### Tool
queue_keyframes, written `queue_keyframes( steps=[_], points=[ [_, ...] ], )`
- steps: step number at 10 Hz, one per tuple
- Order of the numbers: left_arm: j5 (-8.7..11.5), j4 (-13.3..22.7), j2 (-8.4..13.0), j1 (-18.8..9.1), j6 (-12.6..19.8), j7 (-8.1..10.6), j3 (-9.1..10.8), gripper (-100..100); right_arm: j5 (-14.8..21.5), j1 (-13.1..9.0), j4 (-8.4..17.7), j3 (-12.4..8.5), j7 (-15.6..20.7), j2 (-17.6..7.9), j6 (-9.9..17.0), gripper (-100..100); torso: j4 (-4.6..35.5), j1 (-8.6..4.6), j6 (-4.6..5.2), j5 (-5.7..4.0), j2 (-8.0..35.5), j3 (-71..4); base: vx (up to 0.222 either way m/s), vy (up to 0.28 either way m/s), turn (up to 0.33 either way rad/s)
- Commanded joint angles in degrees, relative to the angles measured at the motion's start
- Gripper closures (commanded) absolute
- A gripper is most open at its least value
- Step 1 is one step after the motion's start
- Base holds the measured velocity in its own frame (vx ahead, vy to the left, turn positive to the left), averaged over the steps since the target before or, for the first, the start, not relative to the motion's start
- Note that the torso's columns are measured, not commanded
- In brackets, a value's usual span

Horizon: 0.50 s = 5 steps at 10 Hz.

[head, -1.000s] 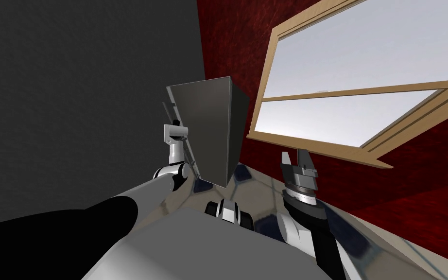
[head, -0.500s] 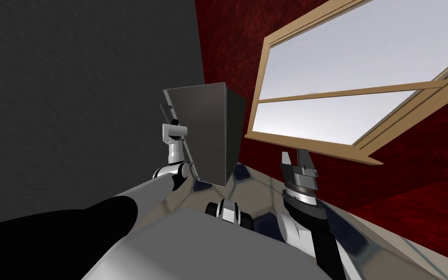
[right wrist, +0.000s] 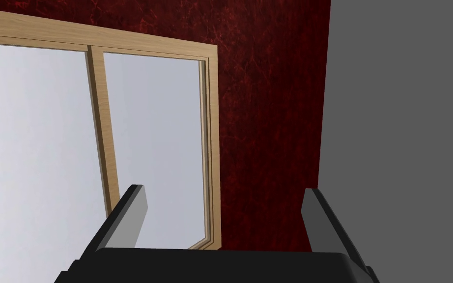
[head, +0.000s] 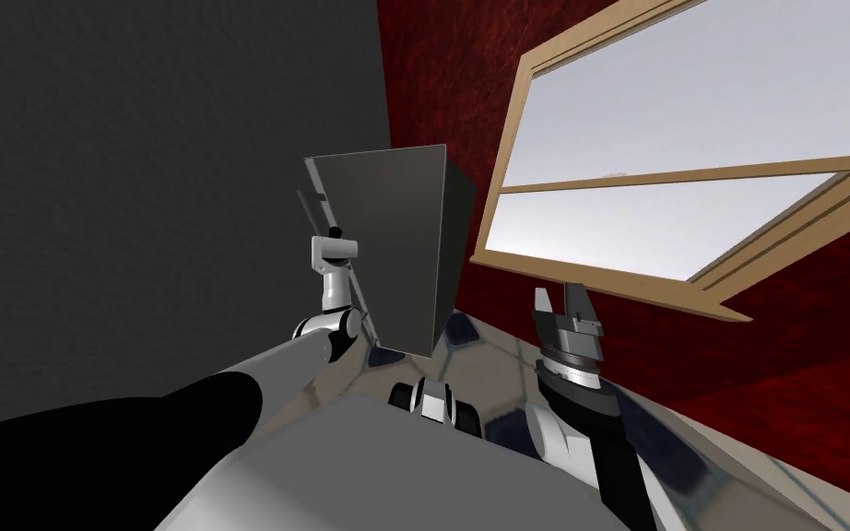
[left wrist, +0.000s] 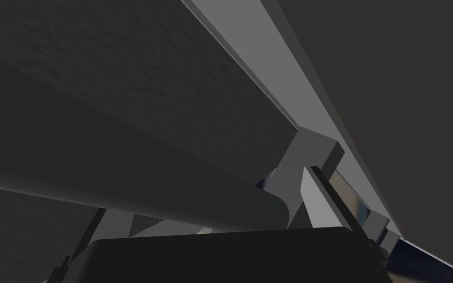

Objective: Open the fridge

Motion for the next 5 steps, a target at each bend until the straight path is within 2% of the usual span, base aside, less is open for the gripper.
queue_keyframes(
  steps=[1,3,4,5],
  points=[
    [3.5,0.9,0.6,0.6,-2.3,-2.65,1.5,-100,0.0,0.0,0.0,0.0,0.0,0.0,0.0,0,0.0,0.25,-0.06,0.04,0.0,0.0,0.127,-0.091,0.232],
    [5.4,1.3,0.9,0.9,-3.4,-3.96,2.2,-100,0.0,0.0,0.0,0.0,0.0,0.0,0.0,0,0.0,0.56,0.01,0.12,0.0,0.0,0.123,-0.094,0.185],
    [7.2,1.6,1.2,1.1,-4.5,-5.26,2.89,-100,0.0,0.0,0.0,0.0,0.0,0.0,0.0,0,0.0,0.61,0.07,0.17,0.1,0.0,0.108,-0.073,0.214],
    [8.1,1.8,1.3,1.3,-5.1,-5.91,3.23,-100,0.0,0.0,0.0,0.0,0.0,0.0,0.0,0,0.0,0.71,-0.04,0.22,0.1,0.1,0.109,-0.077,0.186]
  ],
)
